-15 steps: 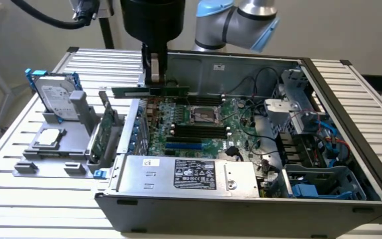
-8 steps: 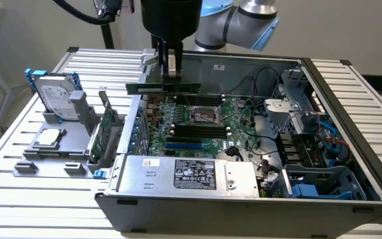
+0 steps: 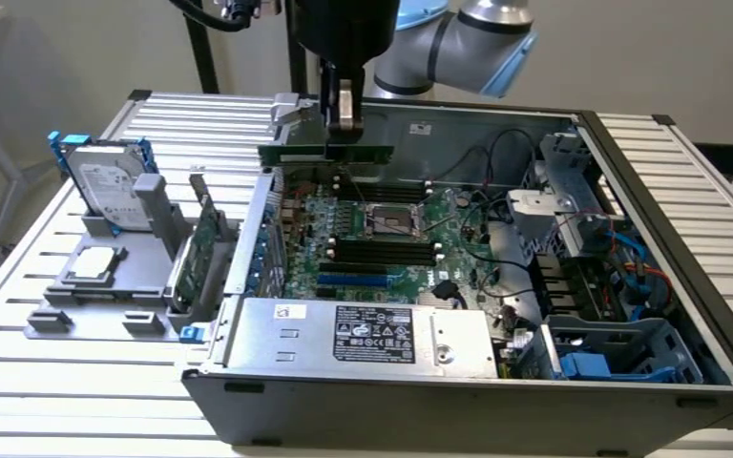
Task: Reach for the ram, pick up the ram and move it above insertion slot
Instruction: 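Pick up the ram and move it above insertion slot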
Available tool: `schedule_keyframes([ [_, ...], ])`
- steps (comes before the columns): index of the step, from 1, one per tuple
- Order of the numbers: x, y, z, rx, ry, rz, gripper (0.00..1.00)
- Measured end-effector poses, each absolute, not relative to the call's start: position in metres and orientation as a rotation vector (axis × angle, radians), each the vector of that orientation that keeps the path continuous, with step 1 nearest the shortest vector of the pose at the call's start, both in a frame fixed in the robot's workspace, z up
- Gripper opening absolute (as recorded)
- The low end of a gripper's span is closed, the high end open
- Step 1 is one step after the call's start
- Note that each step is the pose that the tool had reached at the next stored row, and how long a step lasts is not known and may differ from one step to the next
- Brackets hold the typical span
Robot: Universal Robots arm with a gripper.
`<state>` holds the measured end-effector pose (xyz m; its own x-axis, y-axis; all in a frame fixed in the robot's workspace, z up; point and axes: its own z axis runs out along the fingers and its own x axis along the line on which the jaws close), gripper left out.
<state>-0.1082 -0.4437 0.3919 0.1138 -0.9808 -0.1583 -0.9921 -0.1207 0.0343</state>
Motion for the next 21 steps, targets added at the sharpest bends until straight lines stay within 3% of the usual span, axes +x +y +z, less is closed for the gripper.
schedule_keyframes([
  [9,-0.096,-0.416,0.386,-2.284,2.029,0.220,0.13],
  [21,-0.079,-0.405,0.376,-2.241,2.073,0.217,0.13],
])
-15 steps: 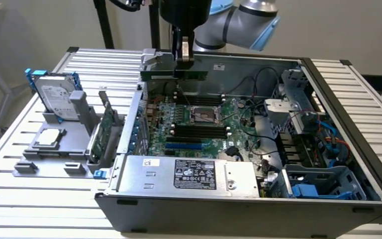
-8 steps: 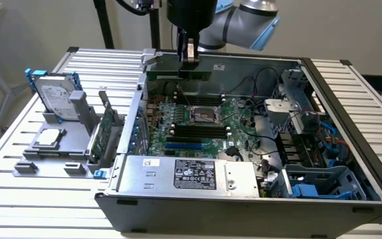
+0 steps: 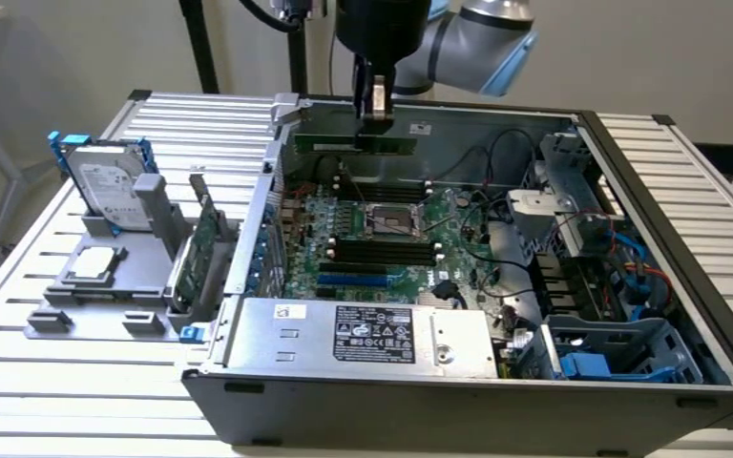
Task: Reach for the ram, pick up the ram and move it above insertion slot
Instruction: 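Pick up the ram and move it above insertion slot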
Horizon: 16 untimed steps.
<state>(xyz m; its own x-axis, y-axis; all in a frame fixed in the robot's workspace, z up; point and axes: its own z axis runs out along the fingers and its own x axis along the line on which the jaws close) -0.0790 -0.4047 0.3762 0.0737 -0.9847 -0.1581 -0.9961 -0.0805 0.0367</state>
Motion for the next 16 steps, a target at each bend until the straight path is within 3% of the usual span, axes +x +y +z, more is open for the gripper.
schedule_keyframes([
  [8,-0.050,-0.397,0.376,-2.243,2.078,0.212,0.13],
  [16,-0.034,-0.396,0.376,-2.235,2.128,0.172,0.13],
])
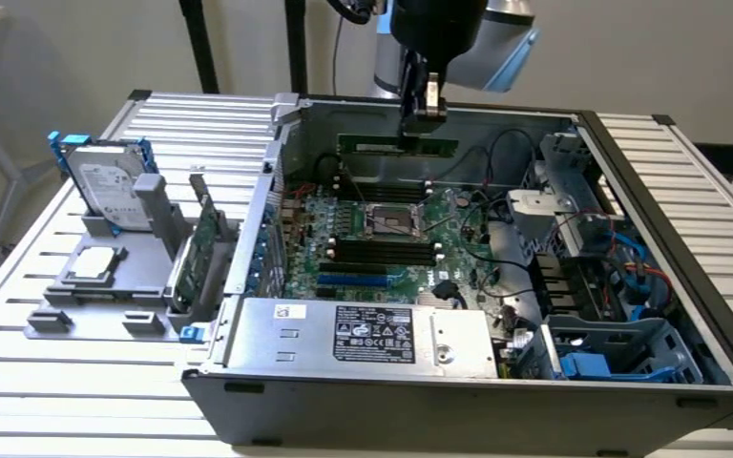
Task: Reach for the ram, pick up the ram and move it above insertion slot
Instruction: 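Pick up the ram and move it above insertion slot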
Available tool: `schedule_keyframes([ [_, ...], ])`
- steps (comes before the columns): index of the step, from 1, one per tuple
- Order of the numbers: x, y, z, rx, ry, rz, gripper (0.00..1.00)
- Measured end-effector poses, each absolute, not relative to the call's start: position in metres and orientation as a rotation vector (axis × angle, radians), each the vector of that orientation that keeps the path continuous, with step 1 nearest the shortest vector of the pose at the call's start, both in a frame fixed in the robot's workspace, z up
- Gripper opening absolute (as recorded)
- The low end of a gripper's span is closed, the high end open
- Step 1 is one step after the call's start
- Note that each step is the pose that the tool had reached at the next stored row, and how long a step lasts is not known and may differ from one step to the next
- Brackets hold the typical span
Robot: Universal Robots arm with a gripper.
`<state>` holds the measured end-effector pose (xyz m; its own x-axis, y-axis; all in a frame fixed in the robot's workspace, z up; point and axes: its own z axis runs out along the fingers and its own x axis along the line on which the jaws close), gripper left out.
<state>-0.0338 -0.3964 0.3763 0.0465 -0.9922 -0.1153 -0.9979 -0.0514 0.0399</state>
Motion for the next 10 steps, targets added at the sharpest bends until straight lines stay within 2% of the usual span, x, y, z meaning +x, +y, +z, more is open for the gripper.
schedule_keyframes([
  [10,-0.0336,-0.3959,0.3763,-2.218,2.146,0.170,0.13],
])
